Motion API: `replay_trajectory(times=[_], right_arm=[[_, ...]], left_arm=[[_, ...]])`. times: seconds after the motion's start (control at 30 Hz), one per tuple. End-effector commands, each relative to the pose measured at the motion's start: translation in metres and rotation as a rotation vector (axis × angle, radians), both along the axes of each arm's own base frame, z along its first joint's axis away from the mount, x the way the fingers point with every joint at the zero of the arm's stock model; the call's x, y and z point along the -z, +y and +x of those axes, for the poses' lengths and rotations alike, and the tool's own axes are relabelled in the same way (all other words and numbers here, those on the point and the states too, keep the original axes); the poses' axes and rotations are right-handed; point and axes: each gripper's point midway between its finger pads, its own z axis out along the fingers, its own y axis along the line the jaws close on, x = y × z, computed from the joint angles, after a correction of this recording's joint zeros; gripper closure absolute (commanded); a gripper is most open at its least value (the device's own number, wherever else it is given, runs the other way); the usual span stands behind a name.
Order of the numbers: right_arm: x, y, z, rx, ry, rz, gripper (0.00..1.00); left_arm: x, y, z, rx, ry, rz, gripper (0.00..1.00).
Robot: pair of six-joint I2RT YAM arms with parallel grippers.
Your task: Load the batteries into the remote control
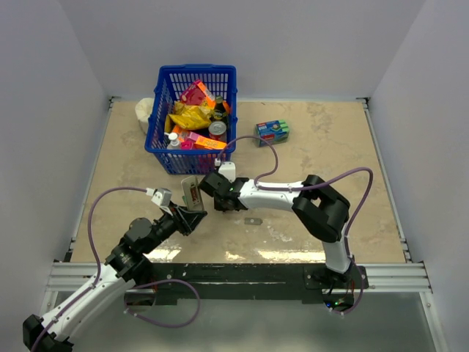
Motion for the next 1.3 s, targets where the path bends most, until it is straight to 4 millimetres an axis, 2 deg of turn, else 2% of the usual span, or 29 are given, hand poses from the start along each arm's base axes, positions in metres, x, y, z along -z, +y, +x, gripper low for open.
replay_trajectory(times=[0.0, 0.07, 0.23, 0.33, 0.37, 0.47, 0.6, 0.77, 0.83, 0.93, 1.03, 1.13, 1.27], right_arm=[[0.031, -0.035, -0.015, 0.032, 0.074, -0.126, 0.84], [0.032, -0.042, -0.016, 0.040, 0.067, -0.145, 0.84], [0.017, -0.033, -0.014, -0.001, 0.039, -0.090, 0.84], [-0.006, -0.029, -0.010, 0.003, 0.010, -0.048, 0.84], [-0.019, -0.028, -0.008, 0.015, -0.012, -0.026, 0.83], [-0.041, -0.034, -0.008, 0.062, -0.034, 0.017, 0.74], [-0.052, -0.039, -0.010, 0.112, -0.048, 0.067, 0.64], [-0.038, -0.044, -0.020, 0.046, -0.013, 0.030, 0.63], [-0.038, -0.035, -0.023, -0.065, -0.017, 0.043, 0.63], [-0.032, -0.043, -0.031, -0.125, -0.016, 0.034, 0.62], [-0.029, -0.053, -0.032, -0.077, 0.003, 0.021, 0.62], [-0.029, -0.049, -0.031, -0.079, 0.000, 0.042, 0.58], [-0.024, -0.047, -0.030, -0.096, 0.002, 0.028, 0.57]], left_arm=[[-0.015, 0.001, 0.003, -0.010, -0.049, -0.010, 1.00], [-0.014, 0.001, 0.004, -0.012, -0.048, -0.009, 1.00], [-0.014, 0.001, 0.004, -0.010, -0.047, -0.008, 1.00], [-0.015, 0.001, 0.004, -0.010, -0.048, -0.007, 1.00], [-0.015, 0.000, 0.004, -0.009, -0.044, -0.006, 1.00], [-0.014, 0.001, 0.004, -0.010, -0.044, -0.004, 1.00], [-0.015, 0.001, 0.005, -0.012, -0.043, -0.007, 1.00], [-0.016, 0.000, 0.004, -0.006, -0.042, -0.008, 1.00], [-0.017, 0.000, 0.004, -0.006, -0.046, -0.009, 1.00], [-0.020, 0.001, 0.004, -0.012, -0.051, -0.013, 1.00], [-0.021, 0.003, 0.004, -0.021, -0.049, -0.017, 1.00], [-0.021, 0.002, 0.004, -0.020, -0.044, -0.025, 1.00], [-0.023, 0.002, 0.004, -0.017, -0.046, -0.027, 1.00]])
